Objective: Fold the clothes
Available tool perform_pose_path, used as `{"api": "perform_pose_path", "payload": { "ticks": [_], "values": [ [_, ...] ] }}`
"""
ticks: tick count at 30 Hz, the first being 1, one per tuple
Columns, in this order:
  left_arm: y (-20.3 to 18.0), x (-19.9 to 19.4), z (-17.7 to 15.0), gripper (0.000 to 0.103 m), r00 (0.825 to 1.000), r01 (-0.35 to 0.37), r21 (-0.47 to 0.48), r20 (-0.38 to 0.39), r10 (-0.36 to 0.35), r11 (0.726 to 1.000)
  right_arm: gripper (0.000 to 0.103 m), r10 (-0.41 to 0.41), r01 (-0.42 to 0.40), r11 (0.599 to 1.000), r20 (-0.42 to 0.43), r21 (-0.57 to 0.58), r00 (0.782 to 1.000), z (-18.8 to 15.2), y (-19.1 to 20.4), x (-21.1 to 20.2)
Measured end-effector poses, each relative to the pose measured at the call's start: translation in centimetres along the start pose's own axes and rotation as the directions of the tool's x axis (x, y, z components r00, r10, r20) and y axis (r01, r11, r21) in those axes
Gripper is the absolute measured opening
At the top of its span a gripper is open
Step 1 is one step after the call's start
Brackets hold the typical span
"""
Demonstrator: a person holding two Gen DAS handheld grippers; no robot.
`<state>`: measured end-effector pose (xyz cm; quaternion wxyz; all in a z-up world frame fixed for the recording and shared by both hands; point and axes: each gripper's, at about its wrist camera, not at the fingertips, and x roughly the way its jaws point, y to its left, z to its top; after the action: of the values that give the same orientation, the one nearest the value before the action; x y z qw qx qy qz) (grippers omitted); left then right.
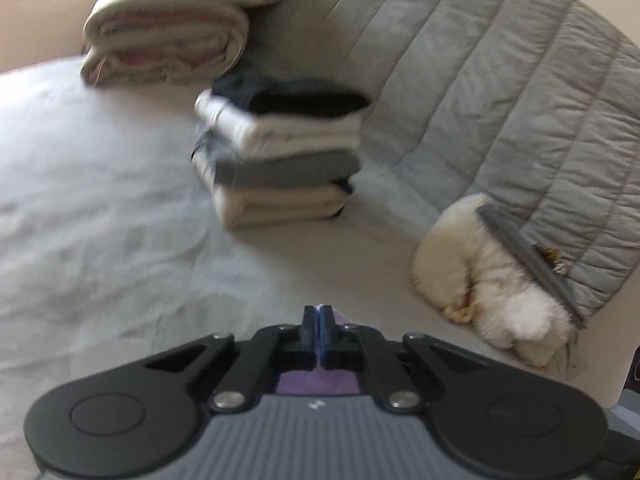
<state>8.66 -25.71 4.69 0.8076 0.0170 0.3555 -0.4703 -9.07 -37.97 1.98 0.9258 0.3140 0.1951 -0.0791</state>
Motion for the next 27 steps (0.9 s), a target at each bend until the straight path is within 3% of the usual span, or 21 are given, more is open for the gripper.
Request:
{"api": "perform_pose_path", "payload": {
  "ticks": [6, 14, 19, 27],
  "values": [
    [-3.3, -4.6, 1.1, 0.000, 0.998, 0.015, 0.073, 0.054, -0.019, 0.997, 0.001, 0.070, -0.072, 0.997, 0.068, 0.022, 0.995, 0.2, 2.8, -5.0],
    [-8.3, -8.2, 0.4, 0.001, 0.997, 0.039, 0.181, 0.054, -0.049, 0.983, 0.001, 0.075, -0.086, 0.994, 0.146, 0.069, 0.986, -0.5, 2.5, -10.9],
    [-11.0, -6.5, -1.4, 0.001, 0.999, 0.032, 0.229, 0.010, -0.035, 0.973, 0.001, 0.016, -0.033, 0.990, 0.124, 0.135, 0.992, -2.3, -0.4, -12.1],
    [-12.7, 1.3, -6.1, 0.001, 0.989, 0.030, 0.221, -0.149, 0.004, 0.975, 0.001, -0.113, 0.107, 0.956, 0.007, 0.273, 0.994, -5.7, -6.9, -10.9]
  ]
}}
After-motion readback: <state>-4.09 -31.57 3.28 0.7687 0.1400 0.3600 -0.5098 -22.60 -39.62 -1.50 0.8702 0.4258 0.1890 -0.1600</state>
